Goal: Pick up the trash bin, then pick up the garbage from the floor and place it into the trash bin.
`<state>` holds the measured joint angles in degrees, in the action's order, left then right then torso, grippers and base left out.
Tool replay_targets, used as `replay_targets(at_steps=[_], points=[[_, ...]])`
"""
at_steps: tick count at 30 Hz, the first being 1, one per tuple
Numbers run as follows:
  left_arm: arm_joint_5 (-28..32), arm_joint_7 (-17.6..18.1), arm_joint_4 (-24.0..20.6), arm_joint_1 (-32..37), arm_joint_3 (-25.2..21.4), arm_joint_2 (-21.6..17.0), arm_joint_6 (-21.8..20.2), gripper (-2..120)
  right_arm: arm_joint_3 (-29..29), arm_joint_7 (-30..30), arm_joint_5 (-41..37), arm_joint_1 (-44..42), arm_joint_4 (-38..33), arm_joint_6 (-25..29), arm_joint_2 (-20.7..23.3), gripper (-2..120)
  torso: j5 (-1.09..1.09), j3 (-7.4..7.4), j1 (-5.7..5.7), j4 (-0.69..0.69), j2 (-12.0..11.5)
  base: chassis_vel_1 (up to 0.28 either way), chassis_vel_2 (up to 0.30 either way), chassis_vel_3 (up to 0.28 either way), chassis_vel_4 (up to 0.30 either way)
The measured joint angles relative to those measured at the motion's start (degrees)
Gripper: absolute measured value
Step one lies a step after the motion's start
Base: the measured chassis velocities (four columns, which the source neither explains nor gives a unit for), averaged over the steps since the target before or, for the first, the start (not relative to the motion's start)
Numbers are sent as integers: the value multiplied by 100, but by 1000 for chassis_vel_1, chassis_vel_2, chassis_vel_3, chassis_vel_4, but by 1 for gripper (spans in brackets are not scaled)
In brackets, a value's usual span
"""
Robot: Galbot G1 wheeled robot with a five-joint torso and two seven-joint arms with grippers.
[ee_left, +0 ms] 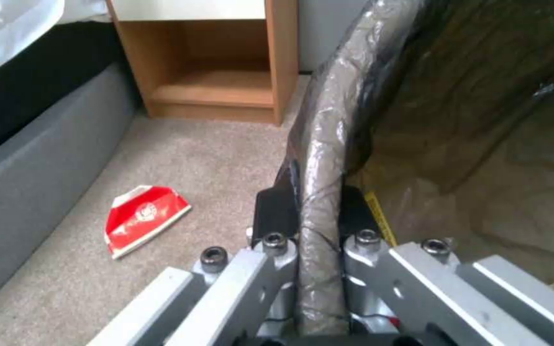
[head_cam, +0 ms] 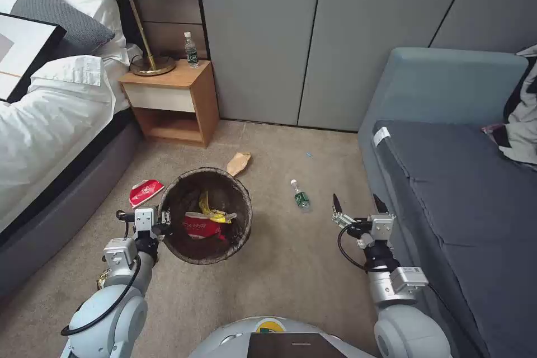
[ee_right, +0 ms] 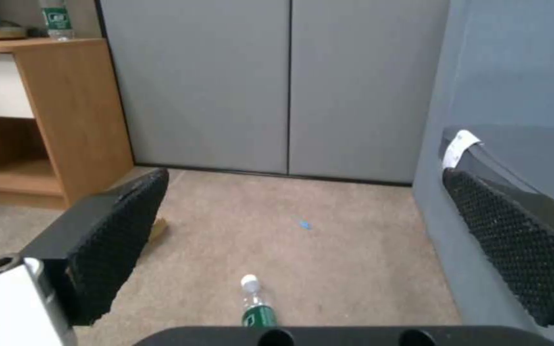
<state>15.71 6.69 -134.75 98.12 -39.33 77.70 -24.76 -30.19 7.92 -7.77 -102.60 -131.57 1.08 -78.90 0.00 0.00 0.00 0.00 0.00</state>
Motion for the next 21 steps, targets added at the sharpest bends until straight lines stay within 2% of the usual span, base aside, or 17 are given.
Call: replay_targets(at_steps=[10, 21], points=[[-8, -12, -22, 3, -2, -3, 4, 0, 2, -36, -39, 3, -8, -1, -6, 100, 0, 0, 0, 0, 0, 0, 0, 0, 0], [-17, -16, -28, 7, 1, 3, 10, 0, 12, -37, -59, -3, -20, -2, -15, 100, 0, 0, 0, 0, 0, -64, 64, 66, -58]])
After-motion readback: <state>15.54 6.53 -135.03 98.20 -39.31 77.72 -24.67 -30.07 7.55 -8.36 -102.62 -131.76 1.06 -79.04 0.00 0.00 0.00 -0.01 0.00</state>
